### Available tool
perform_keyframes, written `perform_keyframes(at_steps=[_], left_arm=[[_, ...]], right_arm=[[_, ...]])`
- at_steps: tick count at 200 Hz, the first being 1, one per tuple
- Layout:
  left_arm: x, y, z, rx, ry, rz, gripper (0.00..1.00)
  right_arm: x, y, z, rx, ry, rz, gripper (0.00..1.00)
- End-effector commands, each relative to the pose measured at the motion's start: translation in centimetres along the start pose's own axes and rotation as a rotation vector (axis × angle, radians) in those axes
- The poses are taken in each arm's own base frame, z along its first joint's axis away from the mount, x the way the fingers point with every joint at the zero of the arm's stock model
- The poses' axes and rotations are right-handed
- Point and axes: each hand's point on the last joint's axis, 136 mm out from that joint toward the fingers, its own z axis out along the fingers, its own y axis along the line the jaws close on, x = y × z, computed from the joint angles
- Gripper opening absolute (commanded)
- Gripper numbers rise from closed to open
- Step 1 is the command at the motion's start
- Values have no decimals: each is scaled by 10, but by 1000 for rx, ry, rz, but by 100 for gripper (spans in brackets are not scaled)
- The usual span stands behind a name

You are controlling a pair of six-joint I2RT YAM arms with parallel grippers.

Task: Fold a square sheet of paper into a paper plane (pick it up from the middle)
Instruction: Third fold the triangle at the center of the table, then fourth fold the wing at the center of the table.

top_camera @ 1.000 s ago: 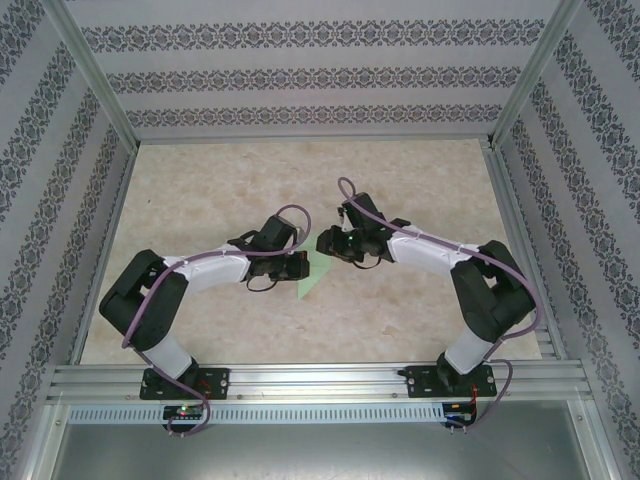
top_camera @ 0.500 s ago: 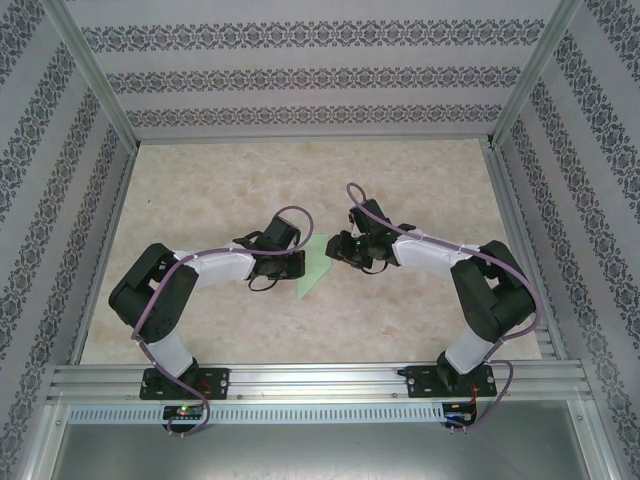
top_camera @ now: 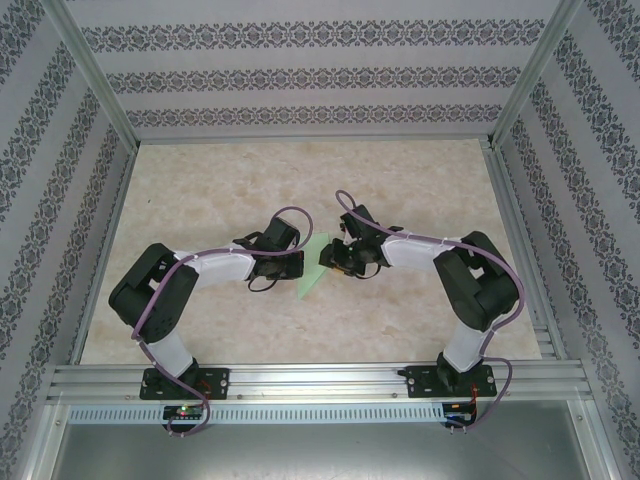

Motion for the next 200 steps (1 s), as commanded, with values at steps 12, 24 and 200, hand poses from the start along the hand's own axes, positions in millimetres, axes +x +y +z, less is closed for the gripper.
perform_keyframes(at_steps=[12,24,200], left_arm=[[3,4,0,-18,-4,10,0],[3,4,0,-20,-2,10,0],[-41,-18,-73,6,-155,79,28]], right_arm=[[-2,31,6,-130,20,-31,36],[-1,37,7,-171,33,-34,36],[-29,26,-54,-69,-208,-44,0]])
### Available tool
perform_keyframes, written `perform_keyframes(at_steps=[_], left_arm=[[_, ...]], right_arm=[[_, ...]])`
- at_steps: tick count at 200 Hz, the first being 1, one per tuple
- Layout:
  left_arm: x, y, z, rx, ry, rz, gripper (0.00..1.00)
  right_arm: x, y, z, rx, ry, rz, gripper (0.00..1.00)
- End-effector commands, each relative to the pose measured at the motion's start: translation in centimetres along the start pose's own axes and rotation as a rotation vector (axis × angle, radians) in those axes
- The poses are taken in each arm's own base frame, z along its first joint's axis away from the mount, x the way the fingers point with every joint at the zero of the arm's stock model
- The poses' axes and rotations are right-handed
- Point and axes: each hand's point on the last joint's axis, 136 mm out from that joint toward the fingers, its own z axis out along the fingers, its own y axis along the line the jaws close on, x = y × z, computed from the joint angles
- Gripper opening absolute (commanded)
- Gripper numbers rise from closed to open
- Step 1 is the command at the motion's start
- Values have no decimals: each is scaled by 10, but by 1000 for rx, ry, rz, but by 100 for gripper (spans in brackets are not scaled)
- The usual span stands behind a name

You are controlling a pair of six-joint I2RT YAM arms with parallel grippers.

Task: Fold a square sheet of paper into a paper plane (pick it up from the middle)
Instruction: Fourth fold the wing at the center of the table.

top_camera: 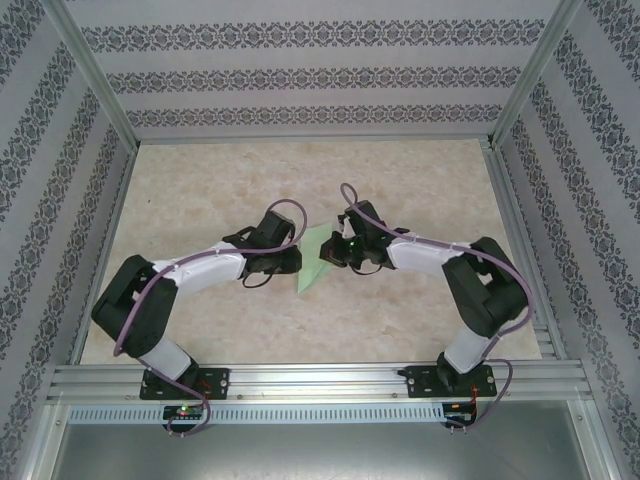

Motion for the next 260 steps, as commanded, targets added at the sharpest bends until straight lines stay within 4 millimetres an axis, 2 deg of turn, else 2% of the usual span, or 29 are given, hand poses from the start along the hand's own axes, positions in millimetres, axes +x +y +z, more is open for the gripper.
perform_keyframes(at_steps=[1,35,64,88,128,173,188,219,260], left_arm=[[-27,-8,-31,7,-92,44,28],[-44,-18,-54,56,-175,71,40],[-50,-32,-61,128,-211,106,47],[-44,-47,-52,227,-196,184,50],[-27,-64,-31,359,-182,338,64],[0,-72,-5,413,-178,547,67],[6,-73,3,413,-184,607,63],[9,-77,7,438,-284,734,57],[16,-74,23,422,-284,834,54]], right_arm=[[-18,-3,-31,83,-133,-28,0],[-22,-3,-57,150,-226,26,0],[-24,-1,-69,178,-277,94,0],[-23,-4,-65,187,-283,162,0],[-21,-17,-45,193,-270,277,0],[-18,-24,-28,181,-234,377,0],[-17,-26,-24,168,-218,410,0],[-15,-30,-18,161,-186,445,0],[-13,-33,-14,147,-160,471,0]])
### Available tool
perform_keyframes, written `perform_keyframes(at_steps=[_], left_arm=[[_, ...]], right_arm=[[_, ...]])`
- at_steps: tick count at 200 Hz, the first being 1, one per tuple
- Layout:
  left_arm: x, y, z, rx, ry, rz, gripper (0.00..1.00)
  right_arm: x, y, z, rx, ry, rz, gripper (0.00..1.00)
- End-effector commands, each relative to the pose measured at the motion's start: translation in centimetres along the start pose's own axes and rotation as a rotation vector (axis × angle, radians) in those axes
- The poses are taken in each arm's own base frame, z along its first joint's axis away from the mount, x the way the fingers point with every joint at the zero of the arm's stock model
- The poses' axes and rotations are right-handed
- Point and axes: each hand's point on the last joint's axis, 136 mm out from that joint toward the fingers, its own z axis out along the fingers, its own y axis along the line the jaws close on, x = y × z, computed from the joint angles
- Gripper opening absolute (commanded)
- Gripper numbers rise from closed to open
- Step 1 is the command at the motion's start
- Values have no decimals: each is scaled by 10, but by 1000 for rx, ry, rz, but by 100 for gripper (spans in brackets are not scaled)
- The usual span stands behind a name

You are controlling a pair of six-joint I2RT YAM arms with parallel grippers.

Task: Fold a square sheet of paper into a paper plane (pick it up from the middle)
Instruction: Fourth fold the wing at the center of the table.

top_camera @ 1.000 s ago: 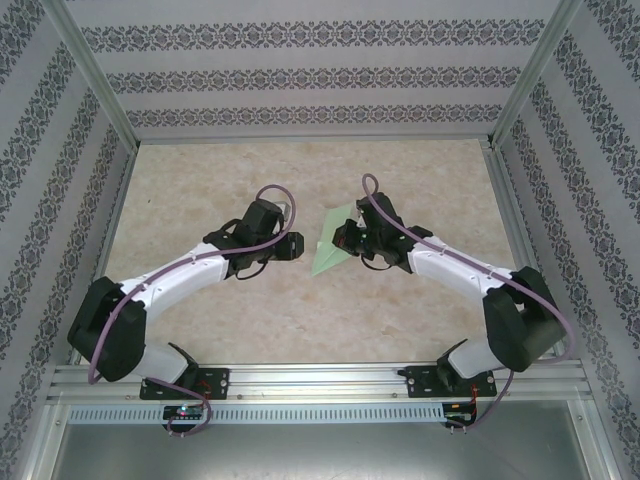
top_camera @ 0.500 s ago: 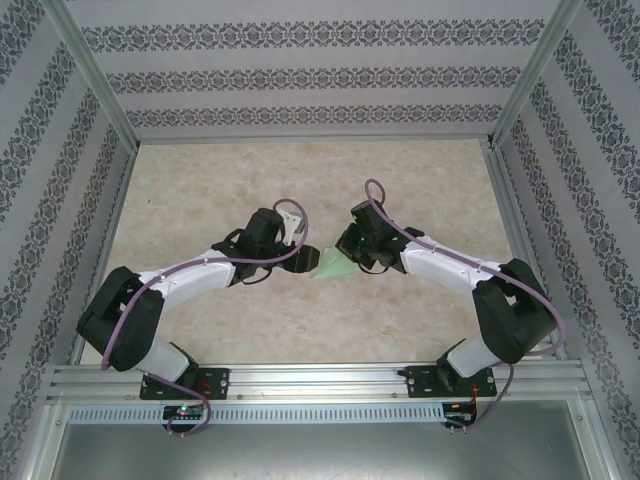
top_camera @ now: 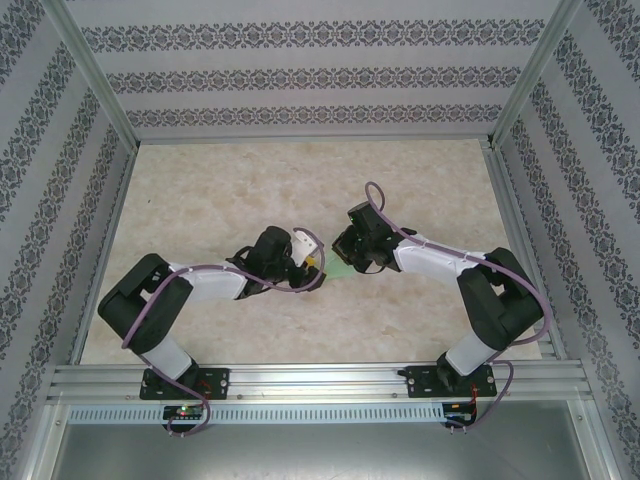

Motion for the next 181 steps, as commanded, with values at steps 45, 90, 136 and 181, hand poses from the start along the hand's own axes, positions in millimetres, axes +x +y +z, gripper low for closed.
perform_keyframes(at_steps=[45,90,136,181], left_arm=[[-18,-5,17,-4,-102,226,51],[-9,-6,23,-25,-75,281,45],[-8,-3,21,-65,-93,306,26],[-2,-5,23,-47,-67,278,16]], right_arm=[[5,-2,7,-16,74,56,1],[6,-2,8,-23,93,73,2],[4,-2,4,-29,94,48,23],[-19,-4,-25,-70,18,-63,47]])
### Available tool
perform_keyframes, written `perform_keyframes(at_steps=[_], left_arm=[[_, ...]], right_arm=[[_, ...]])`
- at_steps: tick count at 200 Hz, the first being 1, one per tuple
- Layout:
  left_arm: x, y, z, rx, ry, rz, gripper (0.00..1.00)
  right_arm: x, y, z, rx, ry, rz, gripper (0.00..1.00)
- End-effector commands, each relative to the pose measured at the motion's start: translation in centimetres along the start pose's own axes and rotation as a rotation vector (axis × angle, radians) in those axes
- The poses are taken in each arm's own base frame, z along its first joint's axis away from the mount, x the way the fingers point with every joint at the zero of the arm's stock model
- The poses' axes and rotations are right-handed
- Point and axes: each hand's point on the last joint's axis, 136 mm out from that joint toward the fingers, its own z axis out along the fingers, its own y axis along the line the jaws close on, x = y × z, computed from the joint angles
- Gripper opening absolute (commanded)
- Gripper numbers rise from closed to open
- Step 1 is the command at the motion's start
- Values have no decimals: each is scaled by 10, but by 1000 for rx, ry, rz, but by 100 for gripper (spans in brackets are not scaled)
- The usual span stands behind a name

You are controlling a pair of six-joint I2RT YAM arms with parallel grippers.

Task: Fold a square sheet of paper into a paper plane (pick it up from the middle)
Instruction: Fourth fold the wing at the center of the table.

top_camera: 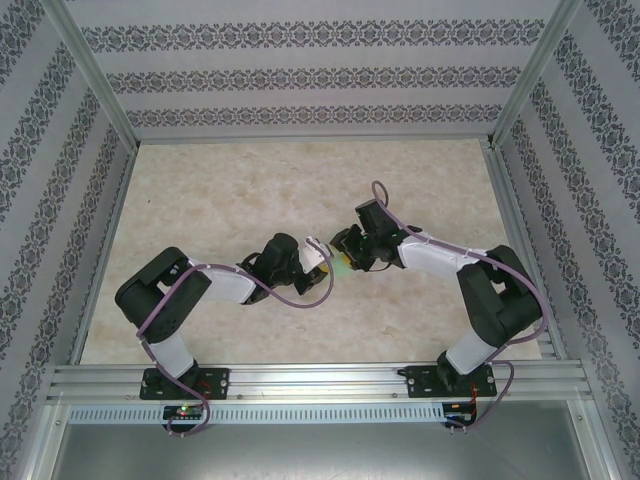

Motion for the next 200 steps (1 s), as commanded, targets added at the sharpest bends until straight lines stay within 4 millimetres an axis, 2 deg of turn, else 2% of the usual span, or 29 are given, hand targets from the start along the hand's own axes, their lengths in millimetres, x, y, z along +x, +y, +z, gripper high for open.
perform_keyframes(at_steps=[1,34,70,94,126,161,200], left_arm=[[-3,-8,2,18,-20,19,16],[-5,-13,0,47,-26,-76,11],[-7,-13,-2,51,-19,-274,4],[-8,-16,-3,73,-21,-417,2],[-9,-16,-5,74,-50,-545,3],[-4,-12,-8,45,-68,-589,3],[-1,-11,-10,43,-78,-626,6]], right_arm=[[-12,1,-22,-38,-50,-89,48],[-19,-8,-41,-84,-102,-224,52],[-9,-12,-47,-150,-102,-367,52],[4,-8,-38,-221,-43,-396,49],[19,-2,-22,-229,14,-453,44],[23,-3,-1,-193,65,-460,38],[21,-2,11,-186,68,-456,34]])
